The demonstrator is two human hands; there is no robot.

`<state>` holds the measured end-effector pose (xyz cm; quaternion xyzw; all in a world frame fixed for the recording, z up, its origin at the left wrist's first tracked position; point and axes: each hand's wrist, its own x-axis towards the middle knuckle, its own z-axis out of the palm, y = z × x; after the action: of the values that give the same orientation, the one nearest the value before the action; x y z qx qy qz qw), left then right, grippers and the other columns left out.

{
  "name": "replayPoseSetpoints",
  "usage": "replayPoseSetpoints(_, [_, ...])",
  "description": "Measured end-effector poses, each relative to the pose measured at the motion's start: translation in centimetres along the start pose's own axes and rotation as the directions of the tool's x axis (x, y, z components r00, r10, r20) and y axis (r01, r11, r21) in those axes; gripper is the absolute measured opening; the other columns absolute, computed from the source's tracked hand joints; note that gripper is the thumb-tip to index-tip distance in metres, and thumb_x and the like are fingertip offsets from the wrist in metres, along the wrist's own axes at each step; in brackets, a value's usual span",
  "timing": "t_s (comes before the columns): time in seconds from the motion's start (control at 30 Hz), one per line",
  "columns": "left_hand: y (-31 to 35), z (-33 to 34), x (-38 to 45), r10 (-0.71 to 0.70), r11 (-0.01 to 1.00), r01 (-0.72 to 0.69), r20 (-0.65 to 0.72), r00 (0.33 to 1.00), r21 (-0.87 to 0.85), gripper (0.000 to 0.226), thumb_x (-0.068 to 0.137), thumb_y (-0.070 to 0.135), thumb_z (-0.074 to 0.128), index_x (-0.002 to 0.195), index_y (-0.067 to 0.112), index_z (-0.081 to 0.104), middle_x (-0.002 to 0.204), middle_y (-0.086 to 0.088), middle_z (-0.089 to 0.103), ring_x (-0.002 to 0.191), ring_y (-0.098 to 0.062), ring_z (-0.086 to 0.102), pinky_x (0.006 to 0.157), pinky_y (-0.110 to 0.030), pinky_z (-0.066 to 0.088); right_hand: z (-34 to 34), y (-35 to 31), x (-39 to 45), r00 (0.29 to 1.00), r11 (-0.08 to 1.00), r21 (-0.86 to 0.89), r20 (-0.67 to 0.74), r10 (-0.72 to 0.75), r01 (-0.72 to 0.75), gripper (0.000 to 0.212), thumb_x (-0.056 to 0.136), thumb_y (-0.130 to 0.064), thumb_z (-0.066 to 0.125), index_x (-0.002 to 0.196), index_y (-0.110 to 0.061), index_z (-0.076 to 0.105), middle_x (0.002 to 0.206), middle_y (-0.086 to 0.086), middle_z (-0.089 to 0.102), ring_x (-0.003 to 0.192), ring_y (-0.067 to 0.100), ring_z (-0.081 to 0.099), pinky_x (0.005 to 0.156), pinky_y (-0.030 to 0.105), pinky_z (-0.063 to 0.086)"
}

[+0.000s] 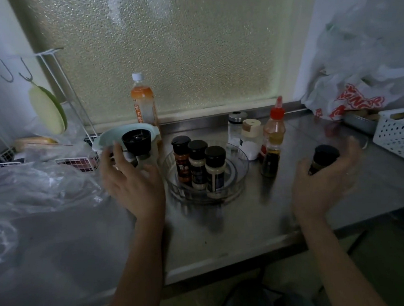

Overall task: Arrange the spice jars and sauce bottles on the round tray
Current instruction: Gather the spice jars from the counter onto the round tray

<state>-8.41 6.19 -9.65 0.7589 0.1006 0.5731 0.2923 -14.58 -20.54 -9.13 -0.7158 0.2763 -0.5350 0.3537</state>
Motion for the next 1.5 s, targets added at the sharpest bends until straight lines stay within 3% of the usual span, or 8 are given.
replayPoseSetpoints(0.1, [-0.5,0.3,-0.3,-0.169,0.986,0.168,0.109,0.980,0.019,0.076,0.067,0.012,0.067,0.136,0.000,0.036,0.136,-0.026,0.041,0.125,-0.042,0.039,0.102,-0.048,0.032,0.6,2.3,0.5,0.977,0.984,0.078,0.149,0.150,-0.163,0.078,0.085,-0.022,0.061,0.147,-0.021,0.013,0.149,0.012,0.036,0.132,0.028,0.042,0.107,0.048,0.040])
replayPoseSetpoints(0.27, [-1.2,0.5,-0.3,-0.326,0.941,0.335,0.142,0.935,-0.050,0.072,0.073,0.009,0.063,0.138,-0.002,0.032,0.129,-0.029,0.044,0.114,-0.046,0.045,0.091,-0.047,0.038,0.5,2.2,0.2,0.948,0.963,0.060,0.199,0.246,-0.263,0.052,0.086,-0.015,0.064,0.132,-0.006,0.040,0.129,0.017,0.056,0.119,0.031,0.054,0.098,0.039,0.043])
replayPoseSetpoints(0.53, [0.6,-0.7,0.3,-0.291,0.878,0.269,0.005,0.957,-0.397,0.068,0.083,0.016,0.065,0.138,-0.002,0.029,0.137,-0.017,0.035,0.129,-0.025,0.032,0.109,-0.017,0.020,0.0,-3.8,-4.1,0.955,0.889,0.446,0.294,-0.030,-0.109,0.057,0.085,-0.012,0.067,0.133,-0.003,0.038,0.111,-0.006,0.054,0.091,-0.006,0.057,0.078,-0.002,0.040])
replayPoseSetpoints(0.73, [3.2,-0.7,-0.5,-0.177,0.835,0.211,0.115,0.977,-0.508,0.076,0.081,0.012,0.070,0.138,0.007,0.020,0.134,0.006,0.024,0.126,0.010,0.021,0.104,-0.005,0.015,5.4,-4.4,-5.4,0.762,0.951,0.302,0.599,-0.246,0.069,0.045,0.092,-0.030,0.056,0.127,-0.011,0.036,0.114,0.010,0.064,0.101,0.024,0.063,0.082,0.038,0.053])
replayPoseSetpoints(0.93, [3.5,0.1,-1.1,-0.082,0.832,0.237,0.310,0.947,-0.502,0.077,0.079,0.024,0.072,0.137,0.000,0.028,0.133,-0.007,0.035,0.126,-0.007,0.032,0.105,-0.010,0.024,6.3,-3.4,-6.2,0.753,0.949,0.306,0.605,-0.258,0.079,0.039,0.092,-0.044,0.049,0.117,-0.013,0.045,0.108,0.007,0.064,0.095,0.019,0.061,0.078,0.029,0.048])
replayPoseSetpoints(1.17, [3.0,0.9,-1.1,-0.036,0.863,0.253,0.448,0.893,-0.436,0.078,0.081,0.030,0.070,0.142,0.008,0.027,0.143,-0.010,0.038,0.133,-0.015,0.033,0.109,-0.024,0.028,5.7,-3.7,-7.4,0.723,0.941,0.268,0.606,-0.330,0.205,0.053,0.090,-0.063,0.027,0.120,-0.024,0.049,0.111,-0.004,0.064,0.103,0.019,0.060,0.083,0.044,0.054])
replayPoseSetpoints(1.37, [2.2,1.9,-1.5,0.031,0.857,0.276,0.579,0.815,-0.434,0.081,0.079,0.038,0.062,0.146,0.014,0.022,0.147,-0.008,0.037,0.134,-0.015,0.035,0.108,-0.044,0.035,3.9,-4.3,-6.1,0.898,0.929,0.311,0.321,-0.301,0.200,0.042,0.094,-0.038,0.040,0.122,-0.009,0.051,0.115,0.010,0.061,0.107,0.023,0.057,0.092,0.048,0.047])
replayPoseSetpoints(1.5, [1.9,1.9,-1.7,0.038,0.846,0.280,0.575,0.817,-0.454,0.077,0.081,0.044,0.055,0.146,0.018,0.022,0.148,-0.005,0.036,0.135,-0.016,0.034,0.108,-0.044,0.036,4.0,-2.7,-4.1,0.988,0.995,0.103,0.150,-0.029,0.014,0.057,0.086,-0.028,0.057,0.138,-0.012,0.037,0.140,0.011,0.047,0.131,0.026,0.040,0.108,0.051,0.035])
